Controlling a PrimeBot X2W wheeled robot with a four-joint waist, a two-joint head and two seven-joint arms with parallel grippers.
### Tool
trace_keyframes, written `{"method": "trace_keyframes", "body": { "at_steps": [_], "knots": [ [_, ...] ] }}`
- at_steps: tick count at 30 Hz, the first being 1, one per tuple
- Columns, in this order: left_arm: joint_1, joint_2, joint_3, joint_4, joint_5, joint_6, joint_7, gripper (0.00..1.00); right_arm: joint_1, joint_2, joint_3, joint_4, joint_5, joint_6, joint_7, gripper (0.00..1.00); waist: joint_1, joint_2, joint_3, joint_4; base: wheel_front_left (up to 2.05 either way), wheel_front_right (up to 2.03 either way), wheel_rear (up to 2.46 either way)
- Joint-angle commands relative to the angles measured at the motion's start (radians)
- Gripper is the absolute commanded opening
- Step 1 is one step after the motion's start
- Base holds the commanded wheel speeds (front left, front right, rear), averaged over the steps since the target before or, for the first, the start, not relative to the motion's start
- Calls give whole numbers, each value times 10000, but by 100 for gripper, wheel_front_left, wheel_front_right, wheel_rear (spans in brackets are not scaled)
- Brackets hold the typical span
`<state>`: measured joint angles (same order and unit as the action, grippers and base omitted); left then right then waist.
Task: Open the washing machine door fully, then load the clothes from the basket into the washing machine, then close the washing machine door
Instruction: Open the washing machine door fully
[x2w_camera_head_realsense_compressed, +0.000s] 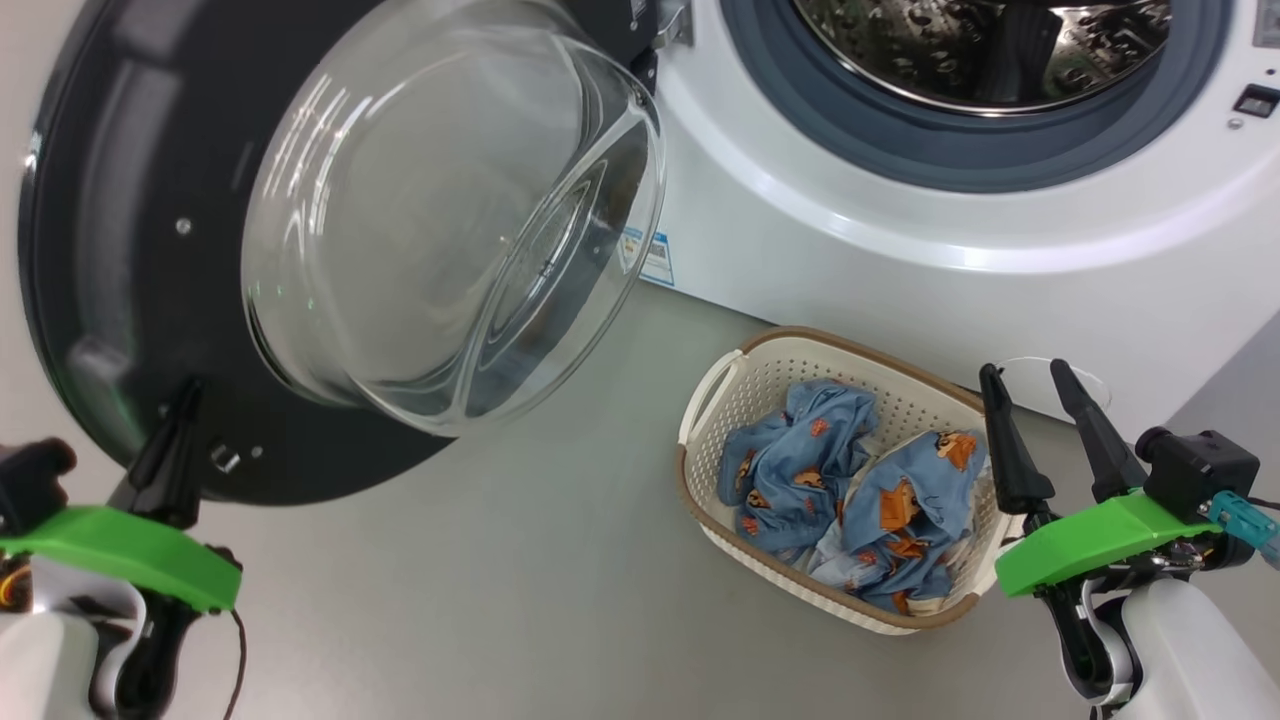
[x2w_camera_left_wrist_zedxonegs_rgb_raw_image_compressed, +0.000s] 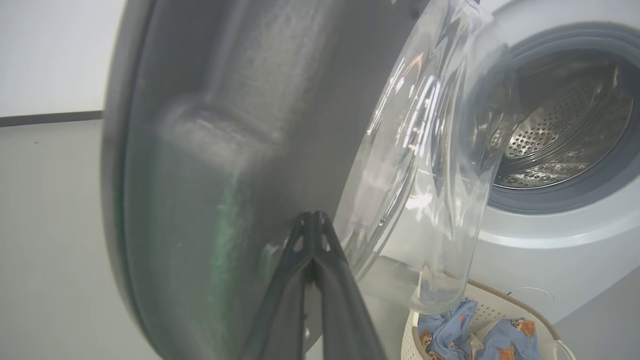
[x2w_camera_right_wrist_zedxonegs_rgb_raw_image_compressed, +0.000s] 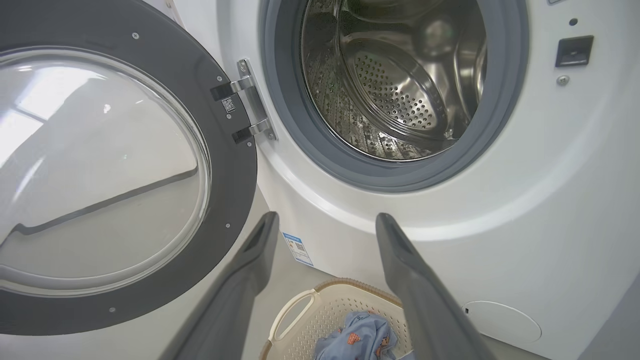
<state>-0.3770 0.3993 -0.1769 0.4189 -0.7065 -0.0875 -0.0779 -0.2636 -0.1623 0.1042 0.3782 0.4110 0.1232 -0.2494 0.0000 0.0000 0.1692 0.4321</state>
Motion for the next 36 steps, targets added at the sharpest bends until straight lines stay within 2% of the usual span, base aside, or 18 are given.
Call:
{"method": "trace_keyframes", "body": {
  "at_steps": [1, 8, 12, 25, 36],
  "knots": [
    [-677, 625, 385, 261, -86, -42, -134, 0, -348, -1, 197, -222, -132, 75, -124, 100, 0, 0, 117, 118, 0, 0, 0],
    [-1696, 641, 141, 1540, -239, -301, -316, 0, -518, 16, 191, -207, -195, 75, -124, 100, 0, 0, 291, 221, 0, 0, 0],
    [-2549, 871, -17, 2688, -368, -391, -419, 0, -611, 97, 201, -202, -215, 75, -124, 100, 0, 0, 462, 189, 0, 0, 0],
    [-4449, 1380, -1186, 4658, -430, -429, -575, 0, -750, 319, 148, -159, -218, 75, -124, 100, 0, 0, 593, -56, 0, 0, 0],
    [-5241, 1731, -1785, 6187, -512, -430, -908, 0, -609, 410, 147, -199, -172, 75, -124, 100, 0, 0, 449, -395, 0, 0, 0]
  ]
}}
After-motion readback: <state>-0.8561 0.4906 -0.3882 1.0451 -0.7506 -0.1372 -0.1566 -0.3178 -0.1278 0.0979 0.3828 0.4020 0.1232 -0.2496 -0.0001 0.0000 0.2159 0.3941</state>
